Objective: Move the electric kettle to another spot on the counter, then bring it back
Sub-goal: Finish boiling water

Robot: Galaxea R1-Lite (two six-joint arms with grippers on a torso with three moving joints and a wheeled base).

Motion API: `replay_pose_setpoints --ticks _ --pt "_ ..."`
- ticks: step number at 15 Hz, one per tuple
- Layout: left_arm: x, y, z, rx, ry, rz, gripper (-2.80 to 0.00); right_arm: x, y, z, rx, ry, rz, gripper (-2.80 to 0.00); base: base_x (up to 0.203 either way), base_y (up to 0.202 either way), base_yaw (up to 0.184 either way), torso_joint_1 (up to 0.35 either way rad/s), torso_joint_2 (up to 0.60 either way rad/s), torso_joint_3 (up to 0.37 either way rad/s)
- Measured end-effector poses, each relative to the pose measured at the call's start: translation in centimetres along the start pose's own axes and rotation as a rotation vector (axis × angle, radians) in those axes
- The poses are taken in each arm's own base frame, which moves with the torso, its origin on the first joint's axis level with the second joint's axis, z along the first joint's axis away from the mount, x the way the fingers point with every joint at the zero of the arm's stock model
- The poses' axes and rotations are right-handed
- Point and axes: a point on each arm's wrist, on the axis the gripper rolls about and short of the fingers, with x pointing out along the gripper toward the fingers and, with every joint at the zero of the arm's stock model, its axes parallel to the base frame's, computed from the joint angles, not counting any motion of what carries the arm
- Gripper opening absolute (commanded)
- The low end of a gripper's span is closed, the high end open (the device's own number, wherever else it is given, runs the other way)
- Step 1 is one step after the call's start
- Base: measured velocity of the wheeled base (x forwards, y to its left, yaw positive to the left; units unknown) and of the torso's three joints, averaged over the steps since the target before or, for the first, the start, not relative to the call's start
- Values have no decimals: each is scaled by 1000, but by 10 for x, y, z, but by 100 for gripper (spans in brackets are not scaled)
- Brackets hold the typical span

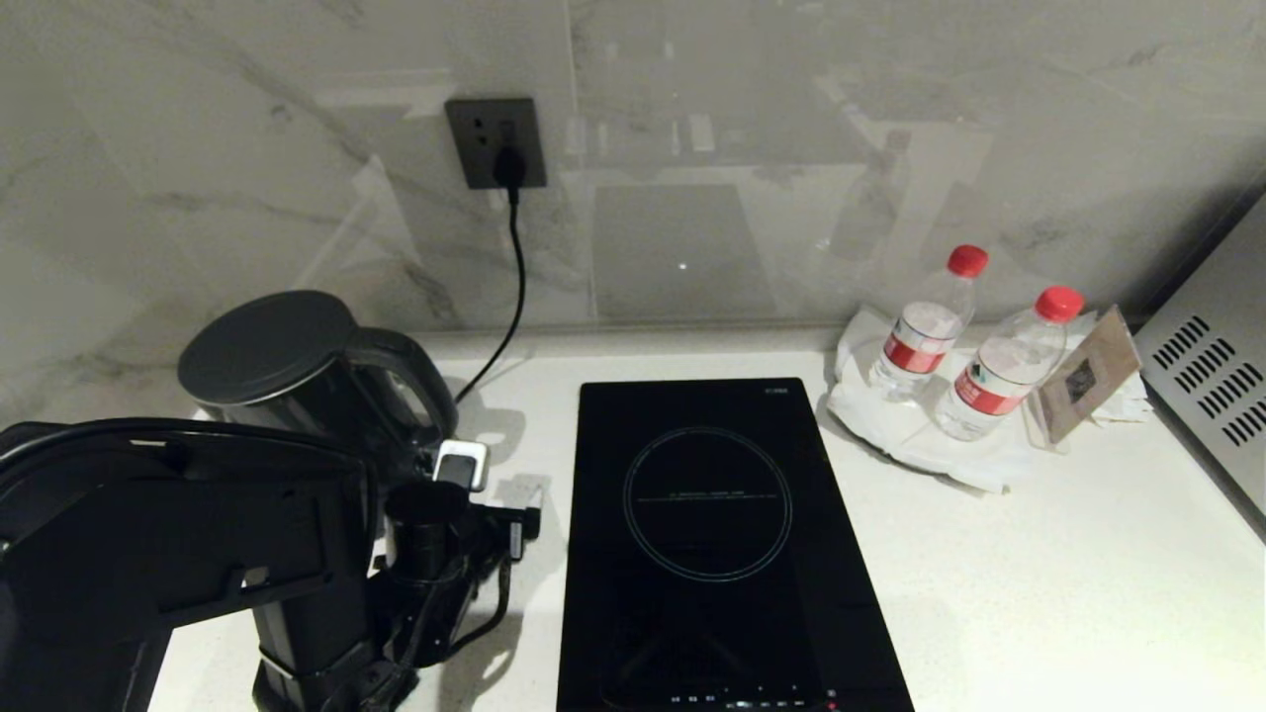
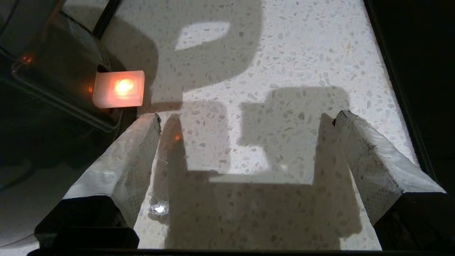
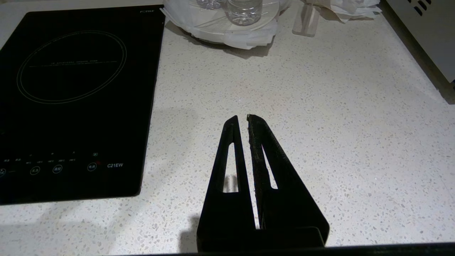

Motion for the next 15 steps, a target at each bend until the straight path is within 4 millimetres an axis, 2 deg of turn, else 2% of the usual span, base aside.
replay_pose_setpoints --ticks 15 --pt "2 1 6 -9 -22 7 0 0 0 0 0 0 0 -280 0 0 0 0 0 0"
